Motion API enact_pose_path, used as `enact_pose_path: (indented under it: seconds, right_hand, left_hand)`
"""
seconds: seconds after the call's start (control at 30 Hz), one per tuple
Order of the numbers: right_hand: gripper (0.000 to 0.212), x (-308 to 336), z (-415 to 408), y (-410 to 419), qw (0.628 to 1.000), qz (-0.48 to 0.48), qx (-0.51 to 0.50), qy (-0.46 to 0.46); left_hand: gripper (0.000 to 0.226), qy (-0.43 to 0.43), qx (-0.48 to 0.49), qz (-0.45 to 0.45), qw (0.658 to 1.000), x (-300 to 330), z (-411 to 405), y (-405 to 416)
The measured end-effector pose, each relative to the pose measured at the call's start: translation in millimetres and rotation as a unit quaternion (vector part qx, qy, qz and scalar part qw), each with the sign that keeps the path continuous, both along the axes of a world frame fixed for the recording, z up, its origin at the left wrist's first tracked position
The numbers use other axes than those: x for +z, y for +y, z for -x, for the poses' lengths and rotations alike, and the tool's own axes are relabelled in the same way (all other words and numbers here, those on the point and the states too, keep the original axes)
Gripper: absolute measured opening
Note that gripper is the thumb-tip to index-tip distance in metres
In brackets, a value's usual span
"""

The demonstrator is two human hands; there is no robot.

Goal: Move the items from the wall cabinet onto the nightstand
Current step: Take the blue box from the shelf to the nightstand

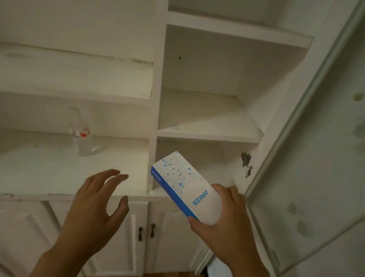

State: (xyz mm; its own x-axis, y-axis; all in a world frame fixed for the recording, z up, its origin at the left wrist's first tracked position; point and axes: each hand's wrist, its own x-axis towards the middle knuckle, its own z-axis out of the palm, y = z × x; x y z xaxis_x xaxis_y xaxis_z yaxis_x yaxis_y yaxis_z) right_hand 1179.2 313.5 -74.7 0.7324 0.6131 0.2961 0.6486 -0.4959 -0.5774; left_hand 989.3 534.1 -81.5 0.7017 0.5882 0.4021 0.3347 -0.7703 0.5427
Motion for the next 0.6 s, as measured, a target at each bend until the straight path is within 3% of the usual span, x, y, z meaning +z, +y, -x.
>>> enact_pose_path:
  seconds: [0.27,0.6]
  right_hand:
    - [0.092,-58,65,36,0.992,0.033,0.118,0.033]
    - [0.094,-48,172,115,0.971,0.052,0.232,0.019]
  left_hand:
    - [0.046,0.078,0.095,-0.002,0.992,-22,86,-19]
    - [0.05,0.11,0.237,-0.009,0.965,-21,235,-8]
